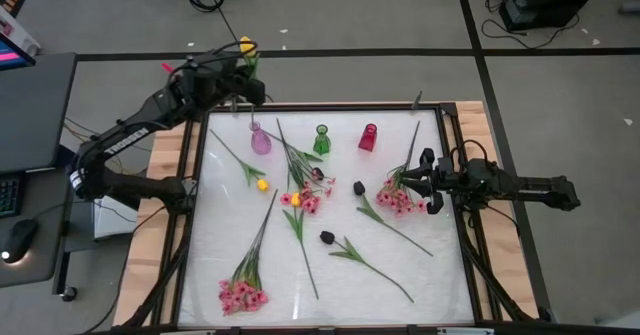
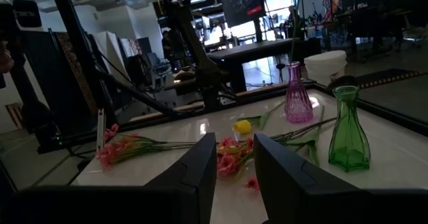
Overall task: Sort flowers into vase by color
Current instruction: Put the left yellow flower into the purple vase
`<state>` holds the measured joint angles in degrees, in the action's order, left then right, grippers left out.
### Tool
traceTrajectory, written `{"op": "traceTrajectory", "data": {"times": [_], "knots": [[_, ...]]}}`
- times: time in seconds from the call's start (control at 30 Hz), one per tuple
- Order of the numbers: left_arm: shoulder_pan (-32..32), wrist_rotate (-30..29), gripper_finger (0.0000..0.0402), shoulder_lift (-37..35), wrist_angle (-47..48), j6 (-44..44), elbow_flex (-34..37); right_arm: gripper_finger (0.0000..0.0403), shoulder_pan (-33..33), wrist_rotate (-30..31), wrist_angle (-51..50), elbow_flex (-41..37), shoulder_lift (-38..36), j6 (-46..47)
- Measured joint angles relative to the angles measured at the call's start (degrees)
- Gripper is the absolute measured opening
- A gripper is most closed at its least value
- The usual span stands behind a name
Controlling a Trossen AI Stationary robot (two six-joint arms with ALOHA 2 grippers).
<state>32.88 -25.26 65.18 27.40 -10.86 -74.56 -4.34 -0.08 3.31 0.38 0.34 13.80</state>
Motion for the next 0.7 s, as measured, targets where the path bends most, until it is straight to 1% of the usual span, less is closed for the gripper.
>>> {"op": "traceTrajectory", "data": {"times": [0.57,0.63,0.7], "knots": [[0.0,0.0,0.0027,-0.4,-0.1,0.1,0.0,0.011,0.0,0.0,0.0,0.0,0.0,0.0],[-0.1,0.0,0.0027,-0.5,-2.7,0.1,1.7,0.011,0.0,0.0,0.0,0.0,0.0,0.0],[-0.7,0.3,0.0027,-0.5,-4.7,0.0,4.8,0.011,0.0,0.0,0.0,0.0,0.0,0.0]]}}
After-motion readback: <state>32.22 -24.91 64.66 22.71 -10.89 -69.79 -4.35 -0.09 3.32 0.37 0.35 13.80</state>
